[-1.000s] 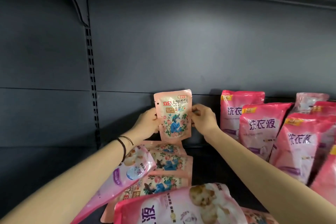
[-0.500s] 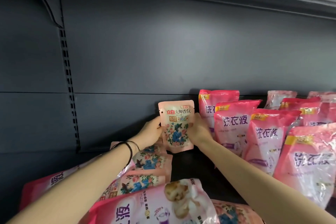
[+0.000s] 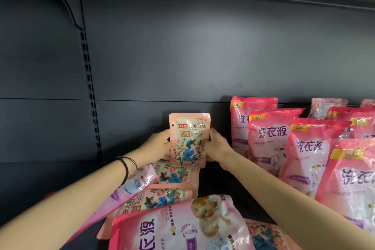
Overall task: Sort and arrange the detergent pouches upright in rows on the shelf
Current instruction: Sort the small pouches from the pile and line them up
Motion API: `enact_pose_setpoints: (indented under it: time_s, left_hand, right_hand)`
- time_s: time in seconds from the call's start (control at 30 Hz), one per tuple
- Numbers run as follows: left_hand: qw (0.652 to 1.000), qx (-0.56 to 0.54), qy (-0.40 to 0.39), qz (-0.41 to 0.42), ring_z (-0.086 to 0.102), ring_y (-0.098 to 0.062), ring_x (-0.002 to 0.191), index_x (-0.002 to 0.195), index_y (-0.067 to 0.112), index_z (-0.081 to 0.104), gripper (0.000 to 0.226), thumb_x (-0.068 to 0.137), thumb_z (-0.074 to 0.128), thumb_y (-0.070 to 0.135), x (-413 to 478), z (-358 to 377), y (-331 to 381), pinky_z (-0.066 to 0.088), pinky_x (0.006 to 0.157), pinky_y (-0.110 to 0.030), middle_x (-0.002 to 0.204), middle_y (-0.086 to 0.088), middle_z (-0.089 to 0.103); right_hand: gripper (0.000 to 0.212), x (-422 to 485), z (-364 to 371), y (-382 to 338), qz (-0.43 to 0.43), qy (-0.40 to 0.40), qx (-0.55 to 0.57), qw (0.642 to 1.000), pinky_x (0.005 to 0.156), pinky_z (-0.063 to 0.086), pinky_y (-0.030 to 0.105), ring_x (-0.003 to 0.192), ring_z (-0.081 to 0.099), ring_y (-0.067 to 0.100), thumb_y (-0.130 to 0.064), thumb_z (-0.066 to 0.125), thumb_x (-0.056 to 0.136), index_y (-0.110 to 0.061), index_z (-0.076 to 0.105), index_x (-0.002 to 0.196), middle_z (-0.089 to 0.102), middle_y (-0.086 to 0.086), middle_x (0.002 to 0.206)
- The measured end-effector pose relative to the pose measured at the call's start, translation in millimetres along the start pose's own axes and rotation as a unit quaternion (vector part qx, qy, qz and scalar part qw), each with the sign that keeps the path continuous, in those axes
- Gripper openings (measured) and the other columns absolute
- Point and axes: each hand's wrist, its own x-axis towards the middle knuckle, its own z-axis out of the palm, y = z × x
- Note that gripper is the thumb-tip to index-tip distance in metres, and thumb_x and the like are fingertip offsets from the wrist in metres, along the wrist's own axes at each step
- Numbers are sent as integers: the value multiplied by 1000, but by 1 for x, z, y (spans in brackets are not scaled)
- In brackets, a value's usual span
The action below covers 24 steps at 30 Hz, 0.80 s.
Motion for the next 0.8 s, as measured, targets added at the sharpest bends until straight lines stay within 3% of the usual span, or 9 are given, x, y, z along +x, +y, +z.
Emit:
enact_pose_setpoints:
  time_s: [0.1,0.23,0.3,0.37,0.5,0.57,0.63,0.73,0.8]
  left_hand:
    - [1000,0,4,4,66,-17,104,136,22,47,35,101,43,16,1,3,3,58,79,-28,130,-4,61]
    - [999,24,22,7,61,-24,115,134,14,49,35,99,45,13,7,8,8,56,88,-37,133,-7,59]
    - [998,54,24,14,62,-21,113,129,13,52,31,99,45,15,9,10,6,57,79,-27,130,-7,60]
    - [995,94,20,11,64,-18,107,123,14,55,27,99,47,21,10,9,4,54,72,-19,126,-4,63]
    - [975,220,21,-6,63,-9,77,102,14,61,23,97,50,34,8,-5,8,50,62,-22,101,-1,68]
    - [950,311,8,-1,57,-10,64,96,17,62,28,97,48,41,3,-15,16,42,54,-23,83,2,66]
    - [904,427,-8,4,56,-12,67,89,21,62,35,96,43,49,-8,-26,26,37,52,-26,79,4,62]
    - [824,565,-30,27,57,-15,71,85,23,60,41,94,38,57,-30,-40,41,41,59,-28,72,7,57]
    - [799,598,-35,56,57,-16,71,87,24,60,42,94,36,58,-47,-45,47,48,69,-32,72,8,57]
  right_hand:
    - [23,-1,-4,0,-4,3,-2,1000,88,56,44,110,61,25,-10,39,99,-14,48,119,59,9,123]
    - [23,0,-15,-2,-24,29,-27,999,89,55,45,109,61,26,-12,42,100,-9,51,120,60,12,122]
    - [24,-1,-21,-4,-22,31,-88,995,87,56,44,104,63,28,-11,43,99,-4,54,119,63,14,118]
    - [25,-5,-26,-9,-10,-13,-190,982,80,58,40,95,67,30,-10,44,98,1,58,115,67,18,111]
    - [36,-20,-32,-28,48,-165,-365,915,54,52,27,63,64,22,-24,49,98,-2,53,126,66,16,94]
    - [42,-25,-32,-37,37,-184,-422,887,51,50,23,56,59,17,-28,55,95,-2,52,127,67,14,93]
    - [45,-29,-31,-46,-9,-178,-476,861,51,47,21,58,56,15,-27,59,93,-1,50,129,66,12,99]
    - [48,-36,-30,-61,-57,-180,-534,824,55,45,20,65,53,14,-29,60,93,-3,51,132,64,10,115]
    - [49,-41,-30,-66,-61,-188,-548,813,66,53,27,70,58,16,-30,61,92,-3,51,133,64,9,116]
